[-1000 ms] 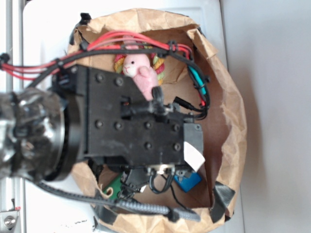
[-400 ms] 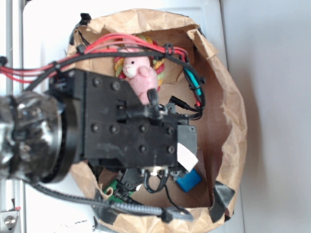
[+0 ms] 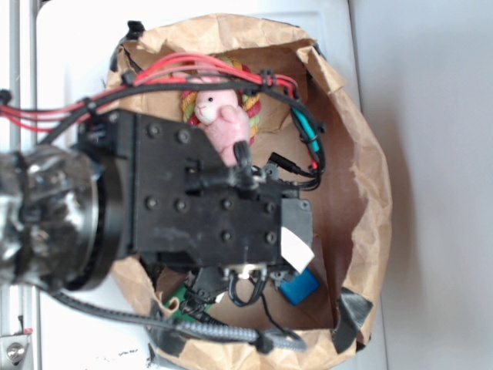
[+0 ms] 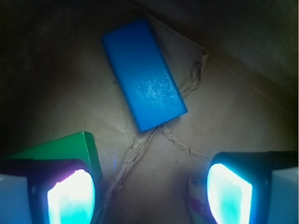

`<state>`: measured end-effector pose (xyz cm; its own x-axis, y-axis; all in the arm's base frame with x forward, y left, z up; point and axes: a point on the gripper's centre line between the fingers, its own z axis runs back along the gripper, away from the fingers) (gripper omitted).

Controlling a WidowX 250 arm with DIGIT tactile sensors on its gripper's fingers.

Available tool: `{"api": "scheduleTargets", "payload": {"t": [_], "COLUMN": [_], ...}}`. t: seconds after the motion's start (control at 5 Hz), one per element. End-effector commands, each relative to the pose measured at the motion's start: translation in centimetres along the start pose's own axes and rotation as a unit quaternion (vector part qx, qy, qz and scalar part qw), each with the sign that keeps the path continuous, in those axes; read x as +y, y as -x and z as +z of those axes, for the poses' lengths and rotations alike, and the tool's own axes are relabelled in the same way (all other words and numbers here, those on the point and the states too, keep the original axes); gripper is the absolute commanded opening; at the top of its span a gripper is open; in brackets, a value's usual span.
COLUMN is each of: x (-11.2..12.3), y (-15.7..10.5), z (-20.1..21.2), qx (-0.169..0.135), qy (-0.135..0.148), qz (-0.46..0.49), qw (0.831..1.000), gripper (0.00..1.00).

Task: Grab the blue block.

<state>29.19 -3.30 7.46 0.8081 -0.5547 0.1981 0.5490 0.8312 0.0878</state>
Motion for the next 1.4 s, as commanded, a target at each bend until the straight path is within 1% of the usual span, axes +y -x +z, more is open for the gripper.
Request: {"api": "scheduleTargets", "payload": {"t": [0.0,0.2,0.4,0.6,0.8,1.0,1.2], "x": [0.7,1.3,1.0,0.6,1.0,1.8,1.8], "y": [-3.1,-4.8,-4.9,-4.3,-3.5,-3.6,-3.3], "z": [-1.0,-2.5,-2.6,-1.5,-0.3,-0.1,-0.2], "qx": [-0.013,-0.008,-0.017,-0.033,-0.046,-0.049,-0.054], "qy": [-0.025,-0.047,-0.045,-0.034,-0.018,-0.011,-0.017], "qz": [-0.020,-0.029,-0.047,-0.077,-0.089,-0.084,-0.088], "qw": [0.999,0.998,0.998,0.996,0.995,0.995,0.995], "gripper": [1.00,1.00,1.00,1.00,1.00,1.00,1.00]}}
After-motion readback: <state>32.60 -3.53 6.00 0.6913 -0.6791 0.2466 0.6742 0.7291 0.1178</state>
